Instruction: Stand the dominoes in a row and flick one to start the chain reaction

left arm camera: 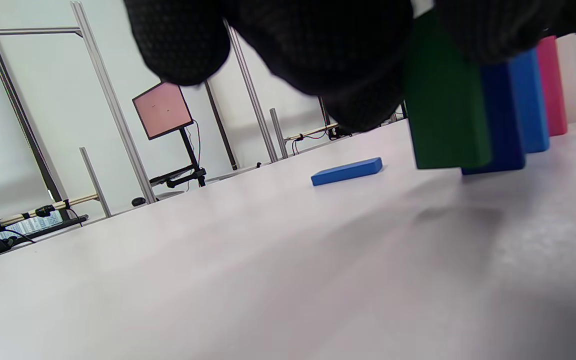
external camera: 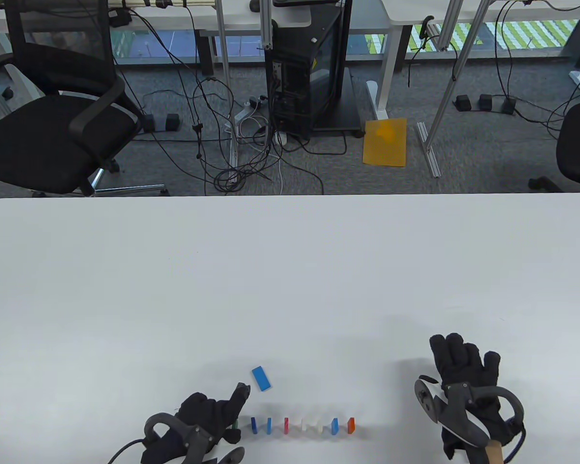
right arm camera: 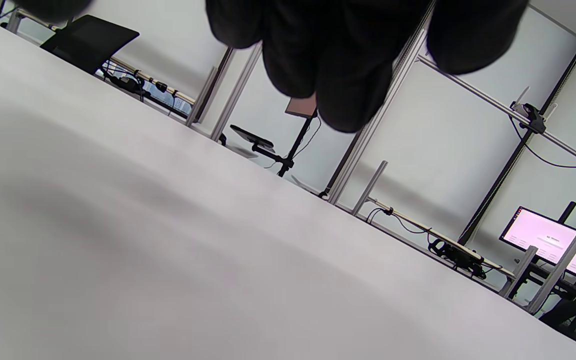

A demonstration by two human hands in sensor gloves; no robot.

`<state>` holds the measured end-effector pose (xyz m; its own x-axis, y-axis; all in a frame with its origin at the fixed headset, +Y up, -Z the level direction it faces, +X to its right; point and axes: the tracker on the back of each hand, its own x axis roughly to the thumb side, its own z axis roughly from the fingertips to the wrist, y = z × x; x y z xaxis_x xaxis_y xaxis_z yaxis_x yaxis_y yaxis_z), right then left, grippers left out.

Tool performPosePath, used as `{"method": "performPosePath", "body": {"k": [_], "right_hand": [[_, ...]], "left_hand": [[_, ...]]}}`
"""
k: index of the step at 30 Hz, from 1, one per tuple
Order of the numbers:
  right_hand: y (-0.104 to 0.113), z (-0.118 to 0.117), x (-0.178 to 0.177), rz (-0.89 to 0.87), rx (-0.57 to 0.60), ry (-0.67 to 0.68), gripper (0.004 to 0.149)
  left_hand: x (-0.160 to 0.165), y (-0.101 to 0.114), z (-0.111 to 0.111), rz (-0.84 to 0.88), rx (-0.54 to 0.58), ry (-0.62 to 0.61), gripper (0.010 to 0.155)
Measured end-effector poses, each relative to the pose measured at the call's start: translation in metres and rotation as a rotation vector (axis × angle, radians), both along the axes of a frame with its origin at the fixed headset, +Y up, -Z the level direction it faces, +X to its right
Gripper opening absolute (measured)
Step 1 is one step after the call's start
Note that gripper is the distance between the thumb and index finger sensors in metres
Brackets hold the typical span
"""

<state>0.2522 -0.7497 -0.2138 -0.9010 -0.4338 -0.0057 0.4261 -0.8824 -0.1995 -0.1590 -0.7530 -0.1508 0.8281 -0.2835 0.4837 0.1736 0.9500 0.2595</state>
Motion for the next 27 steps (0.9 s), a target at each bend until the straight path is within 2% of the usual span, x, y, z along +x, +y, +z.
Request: {"method": "performPosePath", "body": {"k": [8, 12, 27], "right_hand": [[0.0002, 0.0000, -0.0002, 0.001, 0.001, 0.001, 0.087], [0.0002, -0.0001, -0.0003, 0.004, -0.002, -0.001, 0.088], [0.0003, 0.0001, -0.0008, 0.010, -0.010, -0.004, 0.087]], "left_hand": [[0.0058, -0.0074, 0.0013, -0.041, 0.020, -0.011, 0.085], [0.0069, -0.0103, 0.0009, -0.051, 0.025, -0.013, 0.080], [0.0089, -0.0060, 0.0018, -0.073, 0.038, -0.010, 0.079]]}}
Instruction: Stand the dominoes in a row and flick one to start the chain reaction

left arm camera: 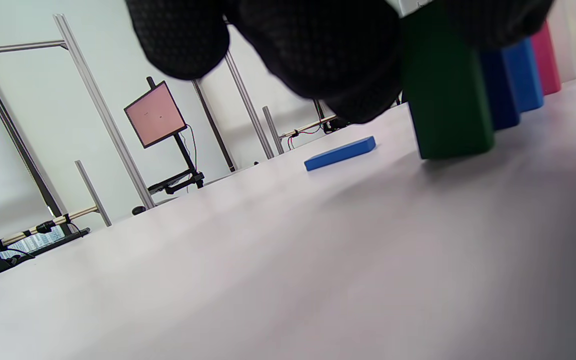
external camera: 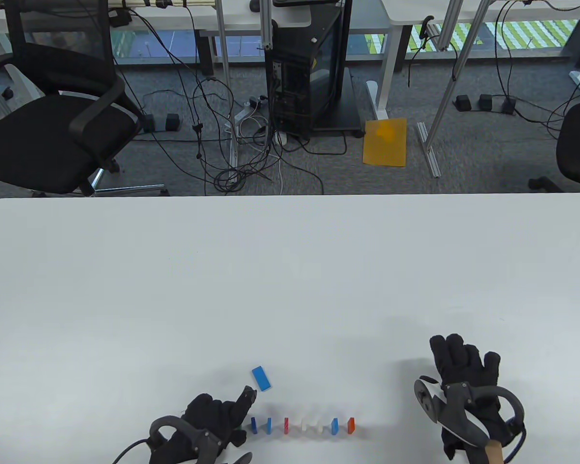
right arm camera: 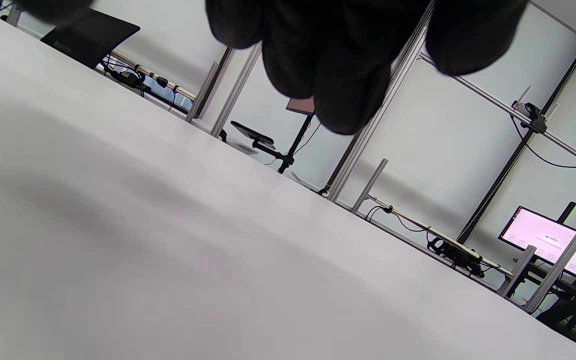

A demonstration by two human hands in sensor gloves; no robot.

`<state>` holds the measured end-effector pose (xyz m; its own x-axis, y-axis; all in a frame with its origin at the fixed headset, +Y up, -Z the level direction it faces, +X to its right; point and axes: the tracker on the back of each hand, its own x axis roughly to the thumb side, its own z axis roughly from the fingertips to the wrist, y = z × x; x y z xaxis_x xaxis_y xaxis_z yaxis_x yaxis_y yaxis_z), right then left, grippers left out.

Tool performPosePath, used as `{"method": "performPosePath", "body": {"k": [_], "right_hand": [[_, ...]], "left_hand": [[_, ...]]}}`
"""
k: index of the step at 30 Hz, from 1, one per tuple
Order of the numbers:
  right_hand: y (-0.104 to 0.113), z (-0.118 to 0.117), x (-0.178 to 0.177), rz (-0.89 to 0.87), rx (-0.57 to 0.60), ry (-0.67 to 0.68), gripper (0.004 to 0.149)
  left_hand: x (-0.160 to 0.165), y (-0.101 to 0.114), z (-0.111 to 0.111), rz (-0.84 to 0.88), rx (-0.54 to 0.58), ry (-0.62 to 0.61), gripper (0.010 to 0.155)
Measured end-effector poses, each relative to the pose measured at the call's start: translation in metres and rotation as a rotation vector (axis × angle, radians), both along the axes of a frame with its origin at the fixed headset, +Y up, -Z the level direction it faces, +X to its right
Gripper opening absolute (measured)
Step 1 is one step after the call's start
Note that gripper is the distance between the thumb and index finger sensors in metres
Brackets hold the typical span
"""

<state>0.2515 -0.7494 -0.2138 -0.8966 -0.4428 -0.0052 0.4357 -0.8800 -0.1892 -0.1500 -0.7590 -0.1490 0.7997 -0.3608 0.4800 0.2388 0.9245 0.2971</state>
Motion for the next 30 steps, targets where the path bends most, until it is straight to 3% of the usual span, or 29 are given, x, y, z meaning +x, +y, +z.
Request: {"method": "performPosePath", "body": {"k": [30], "right_hand": [[-0.0007, 0.0001, -0.0002, 0.007, 0.003, 0.003, 0.087]], "left_hand": [[0.0005, 0.0014, -0.0002, -0.043, 0.009, 0.019, 0.085]]}}
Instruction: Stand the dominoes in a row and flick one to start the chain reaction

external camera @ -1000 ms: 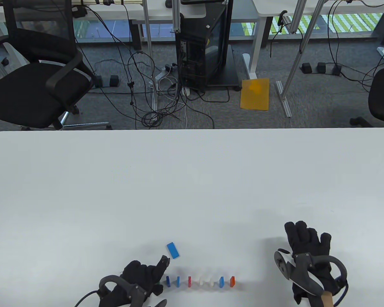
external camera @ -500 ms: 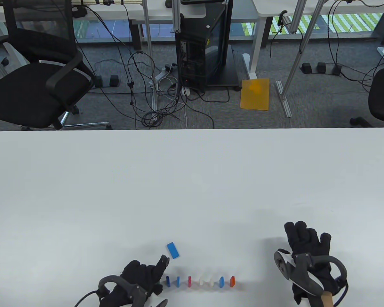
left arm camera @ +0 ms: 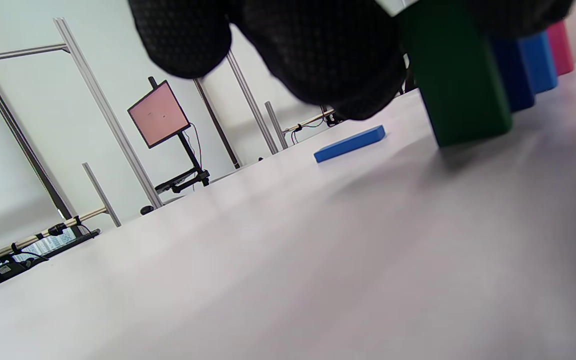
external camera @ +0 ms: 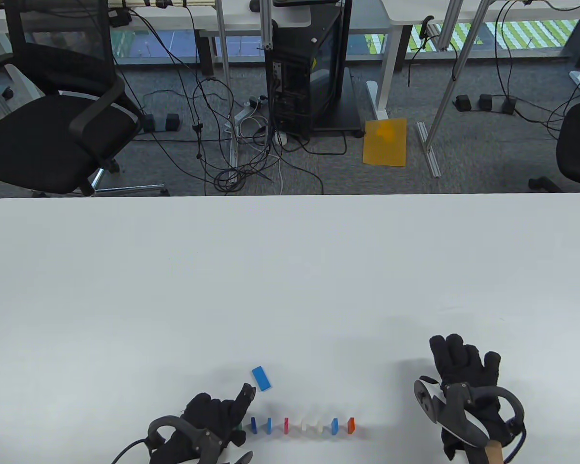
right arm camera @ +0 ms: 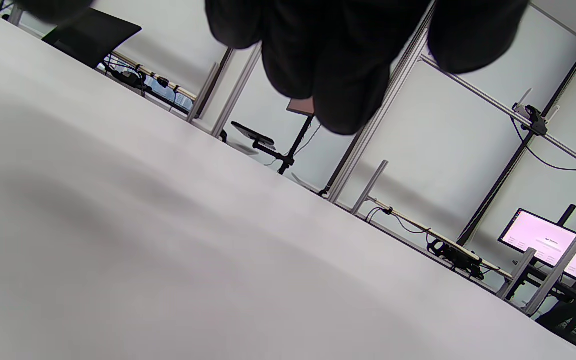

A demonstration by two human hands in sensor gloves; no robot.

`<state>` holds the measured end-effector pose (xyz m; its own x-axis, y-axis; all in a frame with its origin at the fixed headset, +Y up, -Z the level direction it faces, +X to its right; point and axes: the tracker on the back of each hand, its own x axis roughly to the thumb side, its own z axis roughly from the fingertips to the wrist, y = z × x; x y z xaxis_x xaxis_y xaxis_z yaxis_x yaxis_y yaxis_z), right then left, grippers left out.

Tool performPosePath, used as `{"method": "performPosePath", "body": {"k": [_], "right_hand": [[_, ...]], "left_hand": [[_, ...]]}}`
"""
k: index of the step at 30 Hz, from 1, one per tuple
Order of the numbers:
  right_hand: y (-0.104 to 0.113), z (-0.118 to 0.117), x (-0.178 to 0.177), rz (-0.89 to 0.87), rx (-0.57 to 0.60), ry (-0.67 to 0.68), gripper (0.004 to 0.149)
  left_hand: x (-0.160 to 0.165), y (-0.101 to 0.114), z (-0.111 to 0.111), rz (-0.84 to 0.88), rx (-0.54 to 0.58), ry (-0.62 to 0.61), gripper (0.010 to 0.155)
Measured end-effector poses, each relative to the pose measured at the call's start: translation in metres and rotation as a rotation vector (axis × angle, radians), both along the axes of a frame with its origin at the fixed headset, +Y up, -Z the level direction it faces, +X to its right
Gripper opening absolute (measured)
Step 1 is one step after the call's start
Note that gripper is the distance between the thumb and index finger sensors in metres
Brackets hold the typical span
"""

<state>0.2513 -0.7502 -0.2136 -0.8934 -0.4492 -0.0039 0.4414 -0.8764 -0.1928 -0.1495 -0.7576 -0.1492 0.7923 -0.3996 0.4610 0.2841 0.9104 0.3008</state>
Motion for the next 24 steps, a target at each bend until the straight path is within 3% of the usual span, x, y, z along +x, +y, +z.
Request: {"method": "performPosePath", "body": {"k": [8, 16, 21, 24], "right_hand": [[0.001, 0.000, 0.000, 0.009, 0.003, 0.005, 0.087], [0.008, 0.005, -0.006, 0.047, 0.045, 0.025, 0.088], [0.004, 0.003, -0.003, 0.040, 0.024, 0.008, 0.088], [0.002, 0.002, -0.002, 0.034, 0.016, 0.001, 0.088]], "left_hand": [[-0.005, 0.006, 0.000, 0.027, -0.006, 0.034, 0.092], [-0.028, 0.021, -0.009, 0.087, -0.007, 0.109, 0.091], [-0.037, 0.023, -0.008, 0.139, -0.056, 0.105, 0.091], [-0.040, 0.026, -0.004, 0.122, -0.024, 0.103, 0.092]]}}
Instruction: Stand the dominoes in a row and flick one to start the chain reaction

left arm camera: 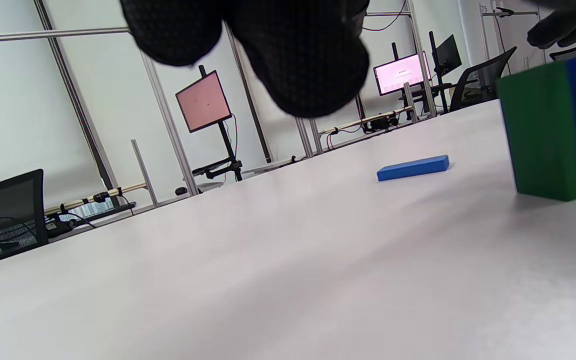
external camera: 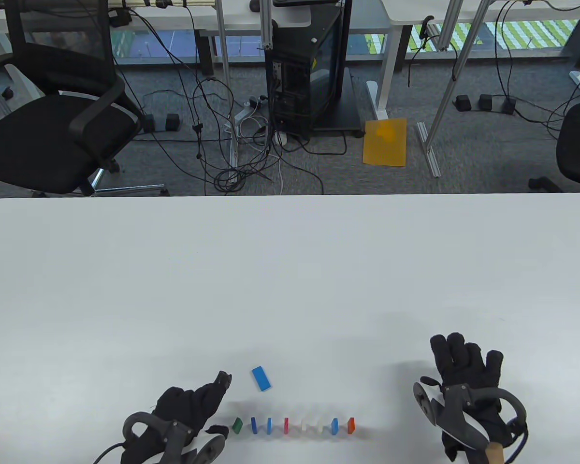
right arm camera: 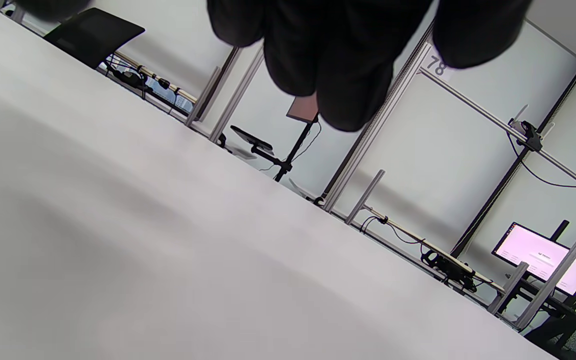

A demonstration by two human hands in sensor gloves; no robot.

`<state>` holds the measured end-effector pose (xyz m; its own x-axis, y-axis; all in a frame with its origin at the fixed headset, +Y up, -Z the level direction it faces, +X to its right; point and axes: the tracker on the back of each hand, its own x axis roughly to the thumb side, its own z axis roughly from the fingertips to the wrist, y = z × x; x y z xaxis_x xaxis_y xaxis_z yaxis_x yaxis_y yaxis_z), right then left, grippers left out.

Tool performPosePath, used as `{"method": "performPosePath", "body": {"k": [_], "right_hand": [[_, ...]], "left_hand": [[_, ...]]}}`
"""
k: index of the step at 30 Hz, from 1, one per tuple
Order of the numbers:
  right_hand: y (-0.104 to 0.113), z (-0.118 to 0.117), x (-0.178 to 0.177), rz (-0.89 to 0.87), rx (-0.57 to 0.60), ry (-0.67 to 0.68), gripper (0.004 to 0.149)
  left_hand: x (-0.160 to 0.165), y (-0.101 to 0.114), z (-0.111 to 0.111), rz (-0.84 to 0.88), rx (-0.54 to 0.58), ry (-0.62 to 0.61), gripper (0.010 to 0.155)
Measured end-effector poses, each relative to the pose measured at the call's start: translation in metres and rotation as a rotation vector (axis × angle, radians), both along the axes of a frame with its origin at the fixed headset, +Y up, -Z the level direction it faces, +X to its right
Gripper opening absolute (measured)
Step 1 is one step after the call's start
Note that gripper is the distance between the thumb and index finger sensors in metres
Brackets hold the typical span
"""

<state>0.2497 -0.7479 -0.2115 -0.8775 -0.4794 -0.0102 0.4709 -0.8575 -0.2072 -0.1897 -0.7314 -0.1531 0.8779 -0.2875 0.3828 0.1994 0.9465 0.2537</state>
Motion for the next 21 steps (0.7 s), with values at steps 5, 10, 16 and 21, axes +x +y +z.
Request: {"method": "performPosePath", "body": {"k": [5, 10, 16, 21], "right_hand": [[-0.004, -0.001, 0.000, 0.002, -0.019, -0.003, 0.088], [-0.004, -0.001, 0.000, 0.005, -0.019, -0.002, 0.088], [-0.004, -0.001, 0.001, 0.003, -0.025, -0.003, 0.087], [-0.003, -0.001, 0.000, 0.005, -0.027, -0.003, 0.087]], "left_hand": [[-0.007, 0.010, -0.004, 0.028, 0.029, 0.026, 0.091], [-0.016, 0.025, -0.024, 0.097, 0.053, 0.043, 0.086], [-0.018, 0.031, -0.055, 0.147, 0.017, 0.048, 0.079], [-0.005, 0.024, -0.075, 0.041, -0.051, -0.039, 0.075]]}}
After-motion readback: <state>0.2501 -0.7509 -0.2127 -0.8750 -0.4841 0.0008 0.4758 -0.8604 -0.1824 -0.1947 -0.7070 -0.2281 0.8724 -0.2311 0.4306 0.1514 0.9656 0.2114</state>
